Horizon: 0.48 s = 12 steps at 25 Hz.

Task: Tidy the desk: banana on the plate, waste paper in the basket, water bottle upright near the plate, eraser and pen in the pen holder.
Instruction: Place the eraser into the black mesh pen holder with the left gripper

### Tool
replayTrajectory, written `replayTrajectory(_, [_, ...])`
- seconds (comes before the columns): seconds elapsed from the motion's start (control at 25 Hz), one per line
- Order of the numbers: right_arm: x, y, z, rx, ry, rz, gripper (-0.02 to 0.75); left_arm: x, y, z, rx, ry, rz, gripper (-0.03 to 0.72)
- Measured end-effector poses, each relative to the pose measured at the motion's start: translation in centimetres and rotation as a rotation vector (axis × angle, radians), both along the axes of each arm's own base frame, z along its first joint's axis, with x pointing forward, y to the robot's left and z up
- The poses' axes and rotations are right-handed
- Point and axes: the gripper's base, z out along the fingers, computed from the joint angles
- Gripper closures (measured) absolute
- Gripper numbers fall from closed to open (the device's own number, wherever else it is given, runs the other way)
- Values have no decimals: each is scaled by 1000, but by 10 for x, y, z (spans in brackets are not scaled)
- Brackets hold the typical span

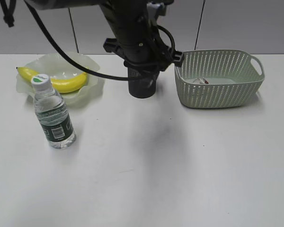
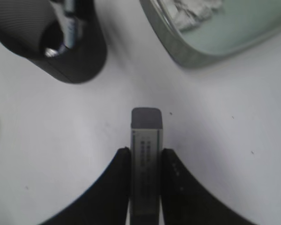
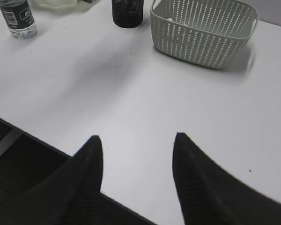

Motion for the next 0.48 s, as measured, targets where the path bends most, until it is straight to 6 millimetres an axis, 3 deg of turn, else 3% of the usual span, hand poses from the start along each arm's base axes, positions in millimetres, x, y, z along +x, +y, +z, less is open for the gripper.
replayTrajectory(0.2, [0, 0, 0, 0, 0, 0, 346, 30, 22, 9, -47, -106, 55, 547])
replayTrajectory(0.48, [0, 0, 0, 0, 0, 0, 346, 65, 34, 27, -240, -325, 88, 547])
